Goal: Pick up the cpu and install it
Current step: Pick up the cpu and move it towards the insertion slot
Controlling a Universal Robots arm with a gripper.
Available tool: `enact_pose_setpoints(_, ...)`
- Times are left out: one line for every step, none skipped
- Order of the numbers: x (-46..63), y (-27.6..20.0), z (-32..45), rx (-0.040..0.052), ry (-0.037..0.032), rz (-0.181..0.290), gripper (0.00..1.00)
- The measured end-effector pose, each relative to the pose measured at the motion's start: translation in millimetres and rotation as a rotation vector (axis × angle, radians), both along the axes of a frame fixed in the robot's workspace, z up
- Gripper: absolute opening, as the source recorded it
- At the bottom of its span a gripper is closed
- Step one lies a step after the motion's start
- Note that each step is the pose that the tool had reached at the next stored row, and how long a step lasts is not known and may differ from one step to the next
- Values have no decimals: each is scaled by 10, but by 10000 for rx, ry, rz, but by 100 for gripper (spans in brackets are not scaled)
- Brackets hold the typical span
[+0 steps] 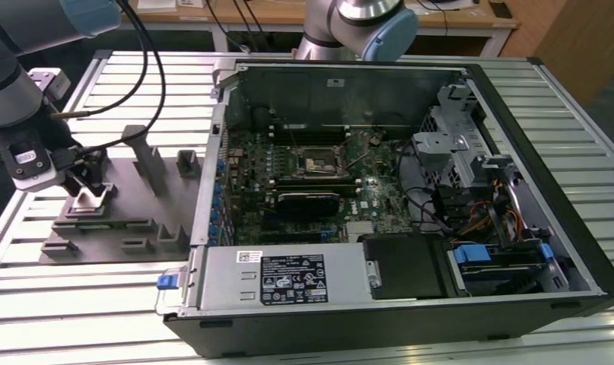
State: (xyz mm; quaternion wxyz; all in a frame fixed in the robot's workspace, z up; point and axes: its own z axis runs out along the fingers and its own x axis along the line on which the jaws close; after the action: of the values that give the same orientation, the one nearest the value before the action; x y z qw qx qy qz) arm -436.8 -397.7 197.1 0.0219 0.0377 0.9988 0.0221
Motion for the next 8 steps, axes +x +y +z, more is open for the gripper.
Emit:
enact_pose_setpoints(0, 0, 0, 0, 0, 0, 47)
enact_pose_setpoints(0, 0, 0, 0, 0, 0, 47)
enact_pose_setpoints(0, 0, 0, 0, 1, 0, 47)
enact_pose_setpoints(0, 0, -1, 0, 0, 0, 53)
enact_pose_setpoints(1, 0, -1, -1, 0, 0, 53)
enact_pose_setpoints(0, 0, -1, -1, 0, 0, 53)
enact_pose_setpoints(1, 0, -1, -4, 0, 0, 53)
enact_pose_setpoints(1, 0, -3, -5, 2, 0, 53)
